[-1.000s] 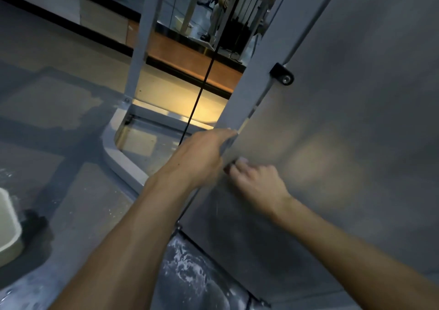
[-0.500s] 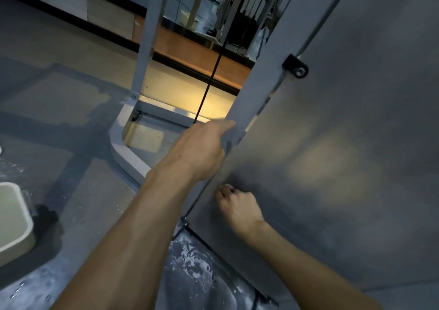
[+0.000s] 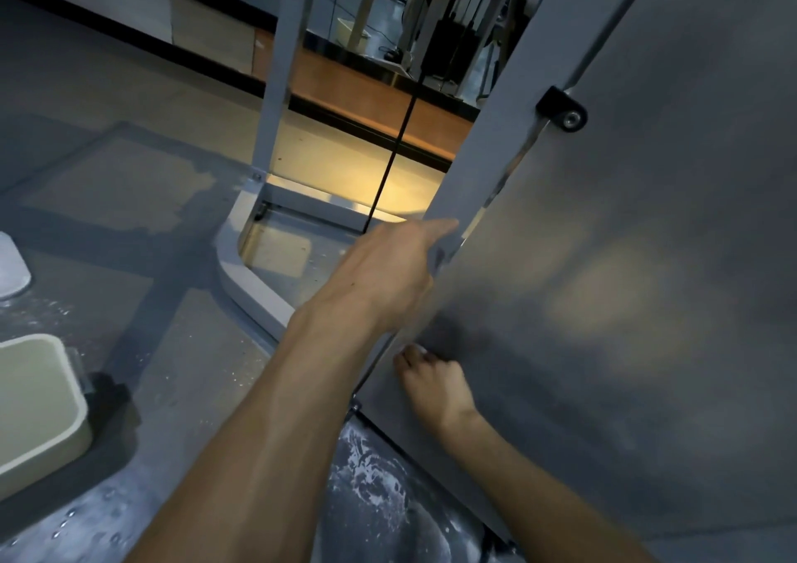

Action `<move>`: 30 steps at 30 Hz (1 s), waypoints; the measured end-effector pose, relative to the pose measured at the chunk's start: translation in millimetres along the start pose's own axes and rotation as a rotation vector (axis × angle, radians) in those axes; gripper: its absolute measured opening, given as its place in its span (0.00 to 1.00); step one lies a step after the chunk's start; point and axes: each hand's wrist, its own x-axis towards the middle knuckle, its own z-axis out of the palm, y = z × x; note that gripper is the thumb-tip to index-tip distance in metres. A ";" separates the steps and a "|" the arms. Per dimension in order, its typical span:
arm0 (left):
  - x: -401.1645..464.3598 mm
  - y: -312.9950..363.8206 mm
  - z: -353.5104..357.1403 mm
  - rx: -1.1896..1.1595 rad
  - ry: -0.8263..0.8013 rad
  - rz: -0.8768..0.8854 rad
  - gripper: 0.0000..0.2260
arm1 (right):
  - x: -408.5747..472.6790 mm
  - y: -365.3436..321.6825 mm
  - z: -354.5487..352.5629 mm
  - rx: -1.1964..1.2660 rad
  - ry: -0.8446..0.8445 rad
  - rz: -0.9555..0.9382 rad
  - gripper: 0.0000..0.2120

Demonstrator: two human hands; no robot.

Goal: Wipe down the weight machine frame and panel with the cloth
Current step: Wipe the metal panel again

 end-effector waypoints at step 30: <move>-2.7 27.2 49.5 0.086 0.076 0.196 0.37 | -99.6 103.0 -83.5 0.115 0.437 0.287 0.16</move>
